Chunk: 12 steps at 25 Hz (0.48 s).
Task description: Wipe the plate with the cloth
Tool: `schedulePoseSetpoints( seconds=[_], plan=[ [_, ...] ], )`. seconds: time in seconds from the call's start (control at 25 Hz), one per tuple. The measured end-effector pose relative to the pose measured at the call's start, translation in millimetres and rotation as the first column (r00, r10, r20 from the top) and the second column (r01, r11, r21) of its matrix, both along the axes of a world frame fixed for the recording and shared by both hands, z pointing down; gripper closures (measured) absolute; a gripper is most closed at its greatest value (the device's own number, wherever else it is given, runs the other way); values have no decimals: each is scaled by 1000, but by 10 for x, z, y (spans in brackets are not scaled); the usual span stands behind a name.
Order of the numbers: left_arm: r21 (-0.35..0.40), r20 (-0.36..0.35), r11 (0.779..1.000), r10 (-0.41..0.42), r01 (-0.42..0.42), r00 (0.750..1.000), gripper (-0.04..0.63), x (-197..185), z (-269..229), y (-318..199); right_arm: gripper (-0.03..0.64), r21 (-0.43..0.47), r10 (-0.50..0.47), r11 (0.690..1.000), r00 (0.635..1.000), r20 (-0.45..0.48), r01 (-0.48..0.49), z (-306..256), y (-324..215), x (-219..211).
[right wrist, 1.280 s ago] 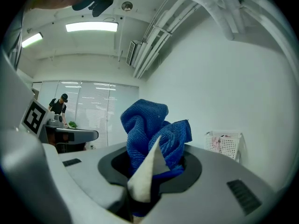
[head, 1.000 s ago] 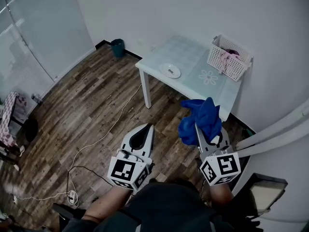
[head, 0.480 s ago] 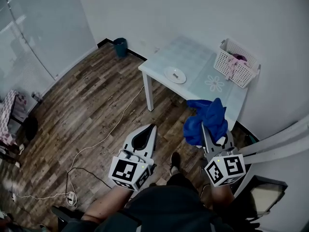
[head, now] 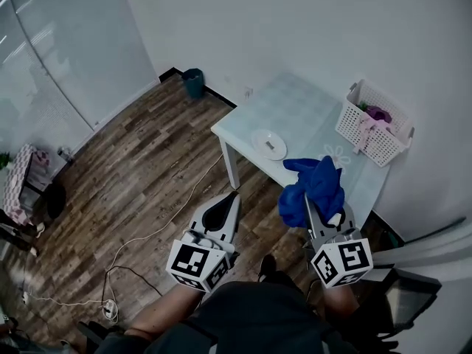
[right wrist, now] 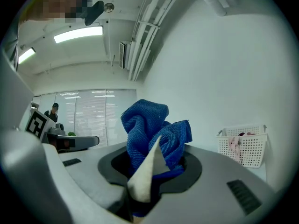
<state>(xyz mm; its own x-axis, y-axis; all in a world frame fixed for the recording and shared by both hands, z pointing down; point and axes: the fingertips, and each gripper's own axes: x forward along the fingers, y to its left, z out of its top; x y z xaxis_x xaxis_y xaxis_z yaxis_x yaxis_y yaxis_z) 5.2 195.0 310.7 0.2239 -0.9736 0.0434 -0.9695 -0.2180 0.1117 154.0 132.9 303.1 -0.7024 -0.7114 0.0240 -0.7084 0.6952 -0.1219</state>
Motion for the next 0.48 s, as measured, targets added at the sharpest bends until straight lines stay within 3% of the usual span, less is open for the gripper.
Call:
schedulePoseSetpoints(
  seconds=[0.32,0.48],
  plan=[
    [-42,21,999,-28,28,999,588,108,37,-946,477,-12,-47,999,999,5,47,34,-947,111],
    [-62,43,998,-25,28,999,588,93,59,-1149,477,-18,-39,999,999,12,39,65,-1148,107]
  ],
)
